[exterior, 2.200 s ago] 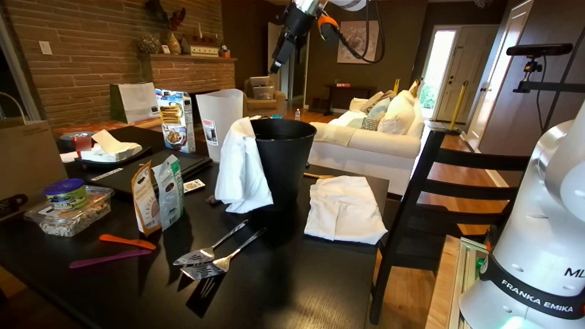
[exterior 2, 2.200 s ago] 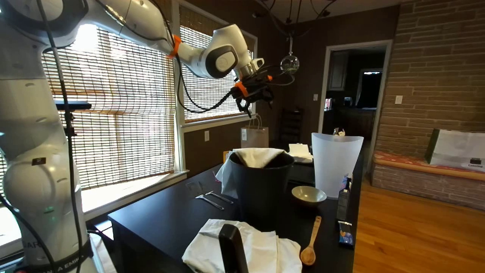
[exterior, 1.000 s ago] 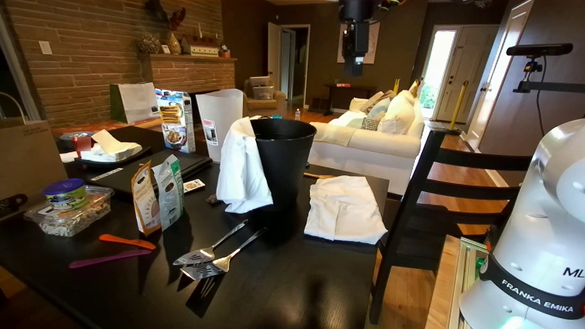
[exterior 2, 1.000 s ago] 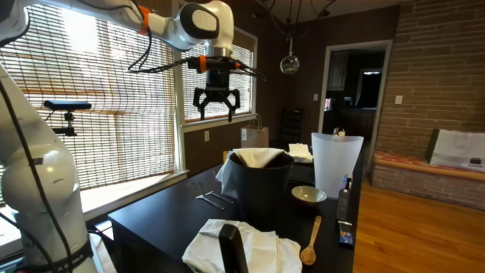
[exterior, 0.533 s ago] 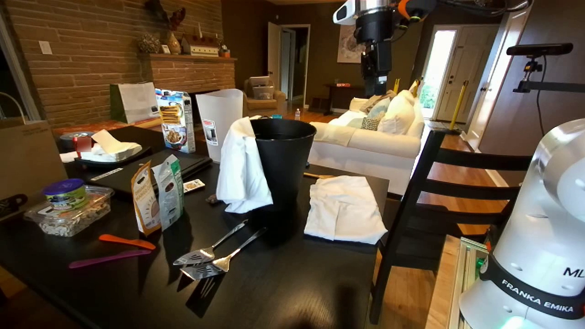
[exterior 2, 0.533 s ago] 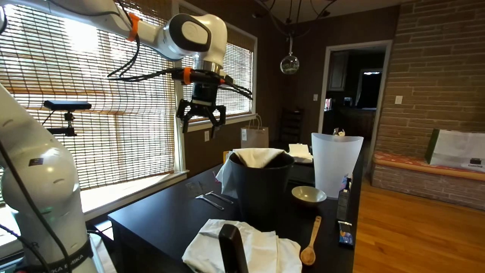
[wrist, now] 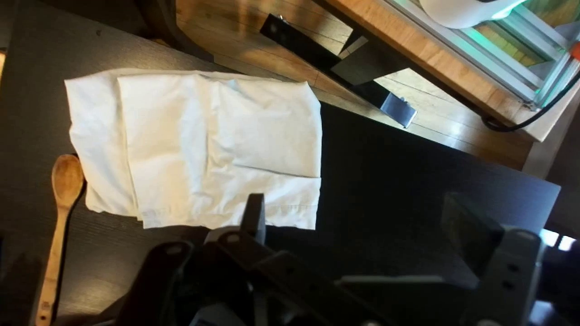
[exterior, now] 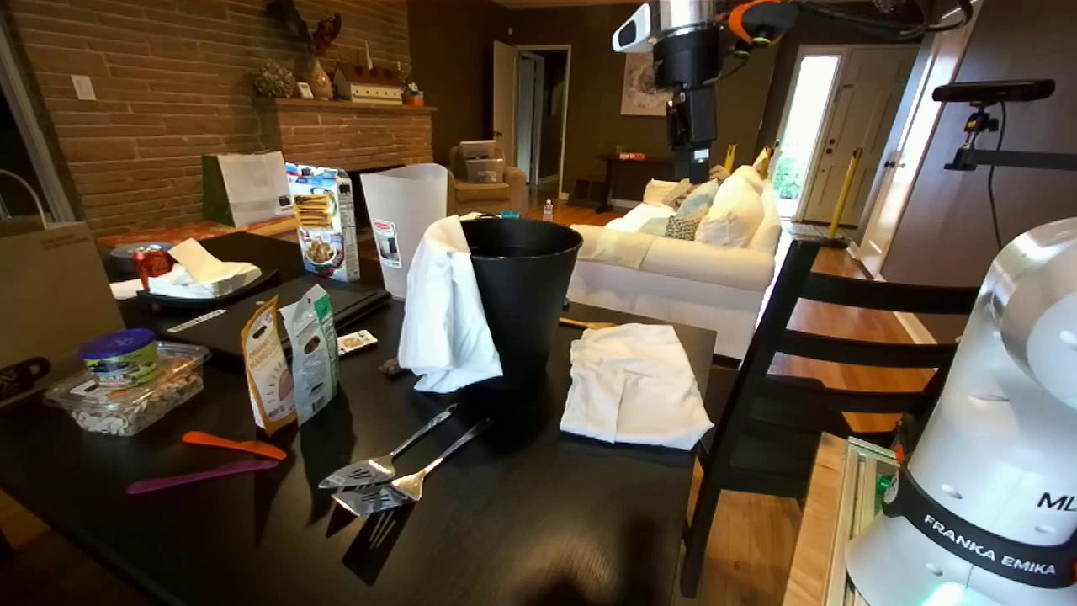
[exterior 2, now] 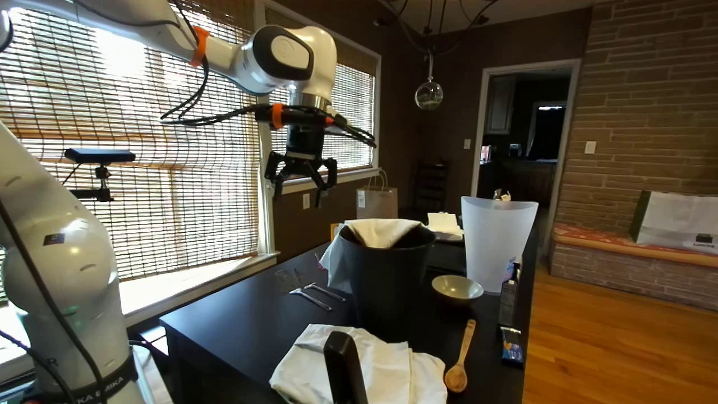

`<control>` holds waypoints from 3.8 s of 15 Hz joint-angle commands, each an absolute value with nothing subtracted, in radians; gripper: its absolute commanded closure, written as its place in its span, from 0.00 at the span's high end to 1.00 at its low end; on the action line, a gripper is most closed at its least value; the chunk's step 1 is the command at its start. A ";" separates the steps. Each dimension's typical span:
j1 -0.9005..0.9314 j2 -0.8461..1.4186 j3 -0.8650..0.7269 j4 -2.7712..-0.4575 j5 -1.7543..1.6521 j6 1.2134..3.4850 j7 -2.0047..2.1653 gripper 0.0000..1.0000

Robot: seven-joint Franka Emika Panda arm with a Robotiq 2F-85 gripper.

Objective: Lift the two towels and put them in the black basin

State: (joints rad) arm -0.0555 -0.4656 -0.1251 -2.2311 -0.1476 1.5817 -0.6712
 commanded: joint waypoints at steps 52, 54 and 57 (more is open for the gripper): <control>-0.104 0.137 -0.169 -2.757 -0.793 2.802 0.049 0.00; -0.127 0.114 -0.155 -2.752 -0.736 2.783 -0.004 0.00; -0.129 0.060 -0.162 -2.745 -0.606 2.725 -0.116 0.01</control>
